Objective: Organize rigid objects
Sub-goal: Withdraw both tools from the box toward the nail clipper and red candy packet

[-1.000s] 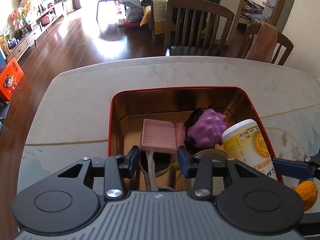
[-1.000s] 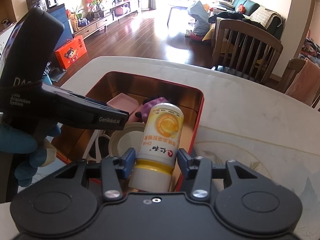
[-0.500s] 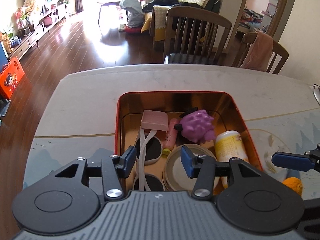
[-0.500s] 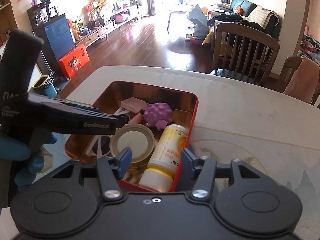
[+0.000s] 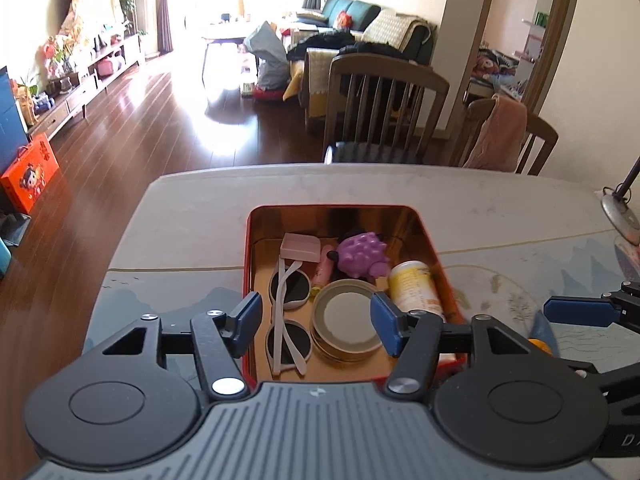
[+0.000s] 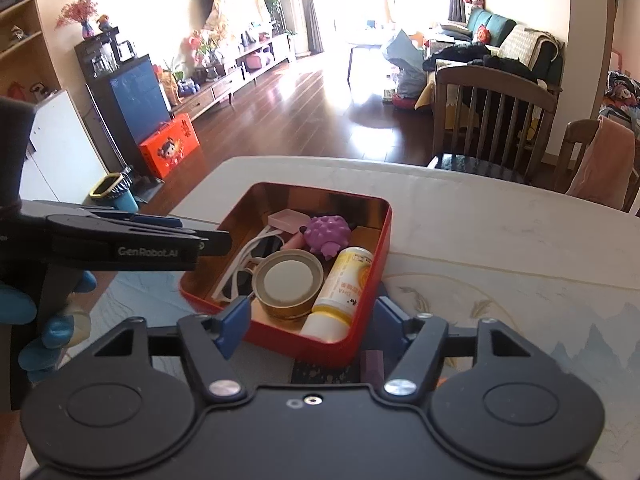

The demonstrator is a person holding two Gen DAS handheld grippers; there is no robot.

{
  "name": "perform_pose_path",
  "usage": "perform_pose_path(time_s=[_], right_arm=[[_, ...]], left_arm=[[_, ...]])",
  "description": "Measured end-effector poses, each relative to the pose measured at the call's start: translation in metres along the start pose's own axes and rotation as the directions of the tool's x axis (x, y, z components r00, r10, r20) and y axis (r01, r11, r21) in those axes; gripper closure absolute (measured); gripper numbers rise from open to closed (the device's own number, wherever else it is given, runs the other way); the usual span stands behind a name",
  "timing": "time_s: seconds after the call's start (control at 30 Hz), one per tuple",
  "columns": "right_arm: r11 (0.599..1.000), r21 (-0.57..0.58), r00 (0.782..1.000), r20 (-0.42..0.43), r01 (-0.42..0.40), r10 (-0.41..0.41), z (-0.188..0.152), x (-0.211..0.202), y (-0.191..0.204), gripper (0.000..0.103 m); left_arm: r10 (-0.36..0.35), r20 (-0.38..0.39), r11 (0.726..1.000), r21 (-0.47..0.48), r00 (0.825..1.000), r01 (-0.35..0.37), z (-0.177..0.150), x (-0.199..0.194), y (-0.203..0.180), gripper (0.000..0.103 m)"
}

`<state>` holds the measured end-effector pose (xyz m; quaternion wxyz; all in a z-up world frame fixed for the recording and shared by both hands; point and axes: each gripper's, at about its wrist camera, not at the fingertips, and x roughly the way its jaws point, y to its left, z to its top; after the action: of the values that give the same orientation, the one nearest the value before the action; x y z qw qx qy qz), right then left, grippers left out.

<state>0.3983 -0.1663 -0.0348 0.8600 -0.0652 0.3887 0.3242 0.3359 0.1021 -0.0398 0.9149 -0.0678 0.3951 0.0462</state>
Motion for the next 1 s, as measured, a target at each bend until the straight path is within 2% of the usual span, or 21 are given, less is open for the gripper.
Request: perform_pose_path(time_s=[0.03,0.1,0.23,0.3,0.43,0.5,0.83,1.0], right_arm=[[1.000,0.001,1.000,0.006,-0.004,0.004,-0.001,-0.005,-0.001,0.033],[1.000,0.001,1.000,0.023,-0.010,0.010,-0.003,-0.016,-0.002,0.023],[1.000,-0.002,0.998,0.047,-0.027,0.028,-0.009,-0.035,-0.004,0.020],[0.999,-0.004,0.998,0.060,-0.032,0.032,-0.013,-0.044,-0.005,0.013],[0.999,-0.010,0.997,0.068,-0.047,0.047,-0.023,-0.058,-0.009,0.007],[0.999,-0.013,0.996,0.075,-0.050,0.050,-0.029,-0.063,-0.010,0.000],[0.999,-0.012,0.998,0.041,-0.037,0.037,-0.072,-0.073,-0.024,0.000],[1.000,0.023,1.000,0.005,-0.014,0.014,-0.094,-0.066,-0.035,0.000]], left_arm=[[0.000,0.010,1.000,0.001,1.000,0.000,-0.002,-0.005,-0.001,0.039],[0.000,0.033,1.000,0.002,0.999,0.000,-0.006,-0.017,-0.006,0.036],[0.004,0.064,1.000,0.013,0.998,-0.005,-0.015,-0.037,-0.015,0.032],[0.005,0.075,1.000,0.022,0.997,-0.007,-0.020,-0.046,-0.021,0.031],[0.005,0.097,1.000,0.016,0.995,-0.007,-0.031,-0.060,-0.032,0.022],[0.002,0.100,1.000,0.015,0.995,-0.003,-0.038,-0.065,-0.038,0.022],[0.009,0.105,1.000,0.011,0.994,-0.011,-0.071,-0.078,-0.061,0.021],[0.011,0.072,1.000,-0.013,0.997,-0.010,-0.088,-0.070,-0.067,0.021]])
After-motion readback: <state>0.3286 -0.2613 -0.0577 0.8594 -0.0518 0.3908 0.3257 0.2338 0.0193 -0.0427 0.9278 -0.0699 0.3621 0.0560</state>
